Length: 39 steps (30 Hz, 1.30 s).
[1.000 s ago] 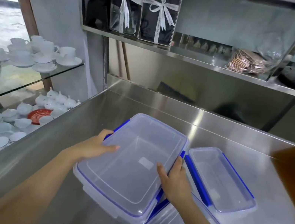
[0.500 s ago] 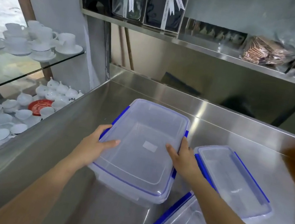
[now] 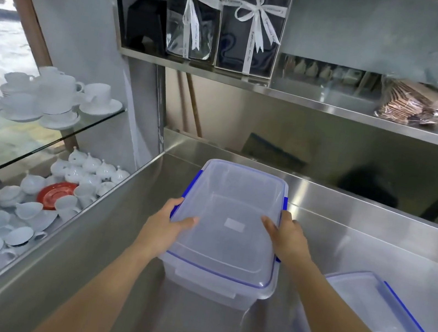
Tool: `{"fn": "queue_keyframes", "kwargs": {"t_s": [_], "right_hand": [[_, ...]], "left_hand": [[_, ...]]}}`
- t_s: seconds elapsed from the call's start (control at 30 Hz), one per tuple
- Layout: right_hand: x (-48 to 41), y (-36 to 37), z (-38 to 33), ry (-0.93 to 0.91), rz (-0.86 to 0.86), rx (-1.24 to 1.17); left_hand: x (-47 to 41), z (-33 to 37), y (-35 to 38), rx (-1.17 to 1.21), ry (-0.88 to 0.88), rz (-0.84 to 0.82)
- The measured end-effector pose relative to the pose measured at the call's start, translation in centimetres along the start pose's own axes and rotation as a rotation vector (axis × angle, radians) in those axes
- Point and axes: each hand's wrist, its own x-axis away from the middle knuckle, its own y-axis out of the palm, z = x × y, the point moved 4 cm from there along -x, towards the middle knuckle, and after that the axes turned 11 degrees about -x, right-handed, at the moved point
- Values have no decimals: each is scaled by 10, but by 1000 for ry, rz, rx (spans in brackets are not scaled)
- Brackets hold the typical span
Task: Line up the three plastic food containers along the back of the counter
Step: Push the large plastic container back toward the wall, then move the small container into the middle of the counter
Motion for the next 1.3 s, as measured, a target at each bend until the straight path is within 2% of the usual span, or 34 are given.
{"fn": "queue_keyframes", "kwargs": {"t_s": [0.23,0.47,0.6,0.67,0.73,0.77,0.83,0.87,0.93,1.03,1.17,1.3], "right_hand": [[-48,6,-10,-14,48,0],[-60,10,-11,-14,69,4],[-51,1,-12,-14,90,150],[-45,-9,-11,-39,115,190],[-38,-25,-7,-66,143,193],[-35,-35,-4,-74,149,194],[-23,-57,8,-82,130,176],[-18,-66,14,-83,115,152],[-2,-90,35,-67,104,97],[24,-125,75,-19,101,72],[51,-163,126,91,108,156],[69,-188,170,240,86,224]], "left_hand": [[-52,11,0,8,20,-23],[-68,5,-3,-29,26,-12],[-60,12,-8,-213,-2,-57],[-57,21,-13,-442,-2,-69],[-51,42,-19,-721,72,72],[-44,57,-20,-769,134,166],[-22,89,-11,-639,251,279],[-10,102,-3,-520,297,280],[22,125,34,-368,393,166],[70,135,109,-361,450,-114],[113,118,193,-328,223,-551],[131,107,232,-299,152,-609]]}}
